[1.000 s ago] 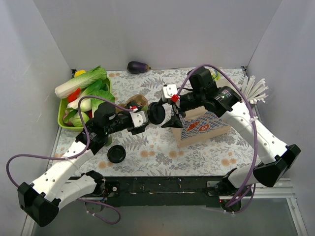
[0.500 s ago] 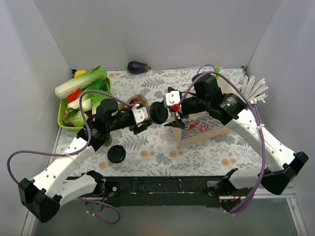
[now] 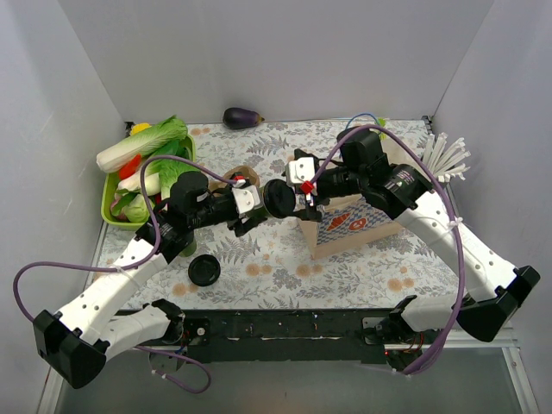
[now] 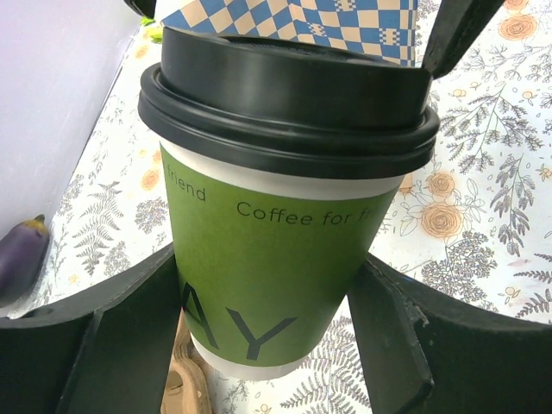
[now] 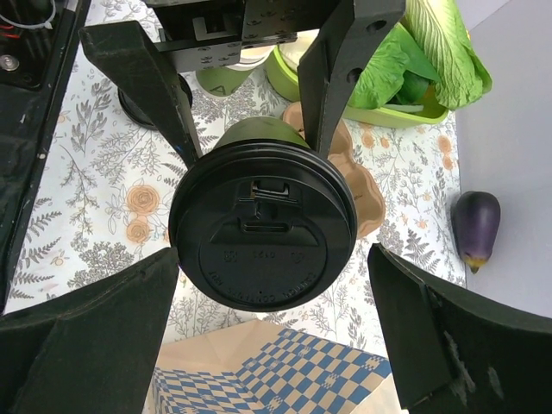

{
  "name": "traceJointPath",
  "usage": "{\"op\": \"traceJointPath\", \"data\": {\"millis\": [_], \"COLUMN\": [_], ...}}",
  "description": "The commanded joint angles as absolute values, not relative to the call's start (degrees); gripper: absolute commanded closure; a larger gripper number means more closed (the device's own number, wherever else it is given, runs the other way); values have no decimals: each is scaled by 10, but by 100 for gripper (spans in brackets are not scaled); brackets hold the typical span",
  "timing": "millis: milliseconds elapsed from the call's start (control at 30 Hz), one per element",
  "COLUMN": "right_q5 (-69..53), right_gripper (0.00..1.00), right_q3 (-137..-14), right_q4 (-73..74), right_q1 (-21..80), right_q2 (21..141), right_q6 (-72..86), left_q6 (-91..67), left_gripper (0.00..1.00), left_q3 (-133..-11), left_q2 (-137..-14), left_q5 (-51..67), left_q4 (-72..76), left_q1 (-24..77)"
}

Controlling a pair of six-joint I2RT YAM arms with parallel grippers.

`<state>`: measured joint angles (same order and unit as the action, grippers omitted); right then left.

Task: Pack the takeout coffee

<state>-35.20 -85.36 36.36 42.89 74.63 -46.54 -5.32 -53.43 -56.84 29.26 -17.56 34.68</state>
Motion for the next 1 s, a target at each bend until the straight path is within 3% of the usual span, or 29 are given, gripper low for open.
{"op": "traceJointPath", "data": {"millis": [0,300,700,833,967], "right_q5": [-384,-408,-356,-360,-354], "right_gripper": [2,2,8,17,30], "right_q3": [-865,-892,-856,-856,-854], "right_q4": [363,410,346,347,346], "right_q1": [432,432,433,433,433], "right_q2": [753,776,757,760,761], "right_q6": [-468,-482,-466,-463,-457], "left_q6": [-60,-76,-100,-101,-103], "left_gripper": [46,46,46,44,36], "left_q3": [-556,-554,-562,-562,-562], "left_q2": [-566,-568,-575,-577,-578], "left_q5": [315,297,301,301,294], "left_q4": [-170,-156,-147,-145,-141], "left_q1": [352,351,351,351,351]}}
